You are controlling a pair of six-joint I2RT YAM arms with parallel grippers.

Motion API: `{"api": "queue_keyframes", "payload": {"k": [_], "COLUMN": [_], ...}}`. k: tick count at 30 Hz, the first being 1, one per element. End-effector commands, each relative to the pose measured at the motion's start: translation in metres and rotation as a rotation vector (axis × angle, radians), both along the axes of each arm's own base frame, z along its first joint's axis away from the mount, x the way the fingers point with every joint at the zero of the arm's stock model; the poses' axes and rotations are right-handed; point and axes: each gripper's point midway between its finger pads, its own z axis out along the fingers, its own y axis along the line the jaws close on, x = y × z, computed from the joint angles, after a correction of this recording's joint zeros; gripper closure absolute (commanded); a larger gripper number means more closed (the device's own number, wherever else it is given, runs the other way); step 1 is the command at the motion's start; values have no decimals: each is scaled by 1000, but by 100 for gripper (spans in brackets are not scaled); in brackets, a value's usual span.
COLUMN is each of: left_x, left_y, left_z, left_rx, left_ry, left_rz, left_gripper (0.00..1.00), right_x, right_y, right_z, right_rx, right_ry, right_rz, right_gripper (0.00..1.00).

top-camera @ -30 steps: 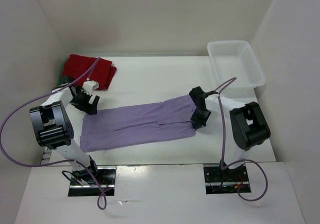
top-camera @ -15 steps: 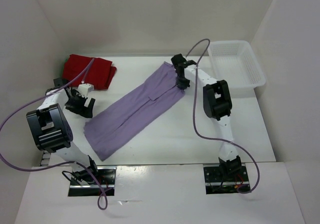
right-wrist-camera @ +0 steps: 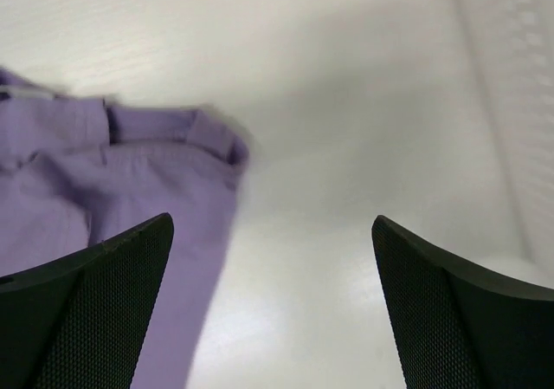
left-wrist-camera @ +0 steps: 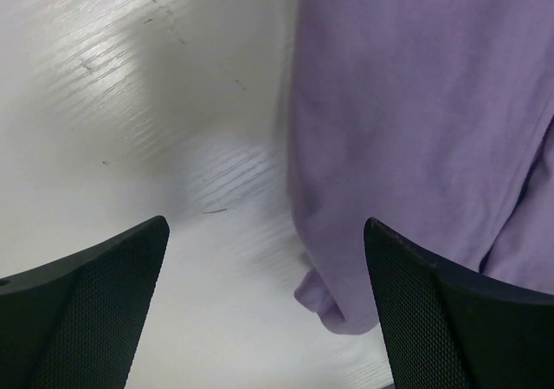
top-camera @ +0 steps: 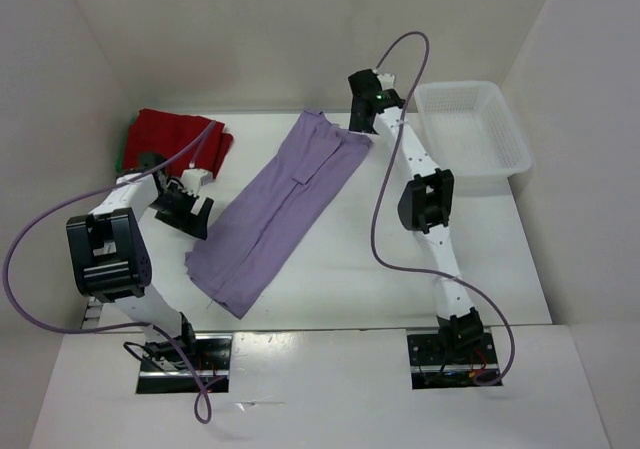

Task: Fold and stack the t-shirts
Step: Rotate the tshirt 90 degrees

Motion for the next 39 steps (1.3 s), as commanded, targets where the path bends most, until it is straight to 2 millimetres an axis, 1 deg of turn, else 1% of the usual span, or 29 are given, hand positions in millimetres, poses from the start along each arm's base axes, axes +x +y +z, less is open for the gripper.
{"api": "queue_keyframes", "payload": {"k": [1, 2, 3, 4, 5, 6, 8, 9, 10, 12, 13, 15, 16, 17, 18, 19, 20, 21, 22, 23, 25, 27, 28, 29, 31, 33, 35, 36, 39], "left_x": [2, 1, -5, -10, -13, -22, -26, -26, -31, -34, -36, -35, -41, -42, -43, -45, -50, -50, -53, -56, -64, -71, -75, -74, -77, -79, -81, -83, -84], "left_y": [-8, -8, -12, -15, -19, -23, -29, -31, -35, -39, -39, -38, -39, -39, -39, -41, -41, -40, -40, -41, -42, -43, -42, -42, -41, -41, -41, -42, -42], "left_z": [6, 4, -2, -4, -6, -13, -22, -24, -30, -33, -33, -30, -30, -27, -23, -22, -22, -22, -24, -26, -28, -30, -33, -31, -31, -29, -28, -28, -25], "left_rx": [-47, -50, -65, -78, -99, -114, -148, -161, -180, -201, -204, -192, -195, -189, -186, -198, -198, -190, -191, -194, -194, -199, -193, -190, -178, -176, -179, -183, -185], "left_ry": [3, 12, 31, 43, 47, 67, 79, 79, 97, 98, 107, 82, 94, 83, 77, 84, 87, 90, 95, 105, 131, 147, 163, 153, 152, 148, 158, 167, 173], "left_rz": [18, 18, 16, 0, -12, -28, -42, -57, -68, -97, -97, -129, -140, -161, -173, -173, -184, -184, -193, -192, -199, -207, -206, -206, -216, -226, -225, -224, -234], "left_gripper": [0, 0, 0, 0, 0, 0, 0, 0, 0, 0, 0, 0, 3, 10, 16, 24, 30, 39, 41, 43, 47, 49, 49, 49, 46, 43, 42, 42, 41], "right_x": [-49, -71, -94, -111, -121, -169, -206, -231, -252, -286, -316, -345, -356, -376, -385, -393, -406, -413, -413, -421, -423, -431, -434, -438, -445, -457, -466, -467, -475], "right_y": [23, 27, 44, 54, 72, 92, 108, 105, 124, 144, 173, 203, 216, 234, 246, 256, 273, 279, 290, 298, 314, 323, 328, 336, 345, 349, 351, 356, 358], "right_z": [134, 175, 158, 158, 165, 155, 147, 135, 122, 101, 93, 65, 55, 47, 27, 20, 21, 13, -2, -9, -21, -28, -40, -38, -40, -52, -65, -65, -77], "right_rx": [-43, -13, -67, -79, -48, -64, 28, 96, 228, 411, 465, 544, 561, 570, 550, 545, 554, 550, 555, 583, 608, 633, 630, 643, 645, 632, 618, 627, 598], "right_ry": [-150, -200, -144, -143, -199, -178, -206, -196, -136, -103, -72, -5, 35, 79, 127, 145, 164, 194, 220, 267, 295, 354, 382, 395, 421, 473, 520, 528, 580], "right_rz": [63, 76, 115, 130, 156, 245, 267, 270, 326, 343, 419, 434, 450, 491, 496, 507, 551, 568, 578, 604, 625, 642, 646, 665, 682, 696, 703, 710, 709], "right_gripper": [0, 0, 0, 0, 0, 0, 0, 0, 0, 0, 0, 0, 4, 4, 8, 13, 25, 34, 44, 64, 79, 79, 74, 55, 45, 35, 32, 31, 31]}}
